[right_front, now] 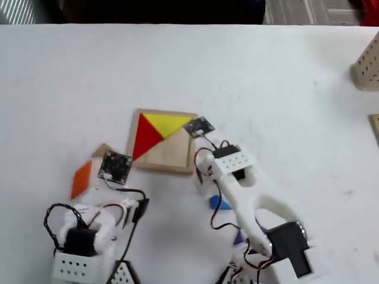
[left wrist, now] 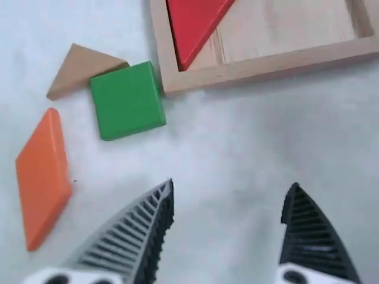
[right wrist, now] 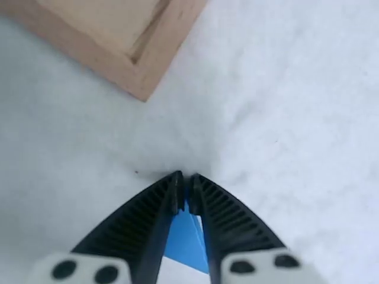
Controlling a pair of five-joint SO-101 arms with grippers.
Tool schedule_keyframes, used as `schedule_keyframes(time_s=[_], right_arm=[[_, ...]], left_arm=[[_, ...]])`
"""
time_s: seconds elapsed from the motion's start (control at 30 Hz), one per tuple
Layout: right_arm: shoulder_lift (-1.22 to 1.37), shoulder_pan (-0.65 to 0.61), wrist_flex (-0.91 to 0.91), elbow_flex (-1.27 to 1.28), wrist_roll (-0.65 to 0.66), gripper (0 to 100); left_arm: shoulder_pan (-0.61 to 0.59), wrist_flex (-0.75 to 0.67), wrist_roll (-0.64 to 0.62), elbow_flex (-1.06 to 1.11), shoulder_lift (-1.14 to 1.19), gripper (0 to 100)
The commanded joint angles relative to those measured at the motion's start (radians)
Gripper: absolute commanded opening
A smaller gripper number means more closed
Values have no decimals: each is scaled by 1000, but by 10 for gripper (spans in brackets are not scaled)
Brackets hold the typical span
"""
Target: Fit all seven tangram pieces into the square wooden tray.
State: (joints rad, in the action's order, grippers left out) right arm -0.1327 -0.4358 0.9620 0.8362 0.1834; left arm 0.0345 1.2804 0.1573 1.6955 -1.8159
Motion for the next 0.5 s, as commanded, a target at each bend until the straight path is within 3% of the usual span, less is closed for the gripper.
schedule_keyframes(time_s=[0.0,0.13,0.27,0.47], right_arm=[[-24,27,16,2,14,25],[-24,27,16,2,14,25],[-24,25,16,0,14,25],[-24,25,16,0,14,25]], left_arm=[[25,5,6,-3,-8,300],[70,-17,3,-5,-8,301],[74,-137,8,-8,-8,301],[70,-95,8,-95,-8,301]])
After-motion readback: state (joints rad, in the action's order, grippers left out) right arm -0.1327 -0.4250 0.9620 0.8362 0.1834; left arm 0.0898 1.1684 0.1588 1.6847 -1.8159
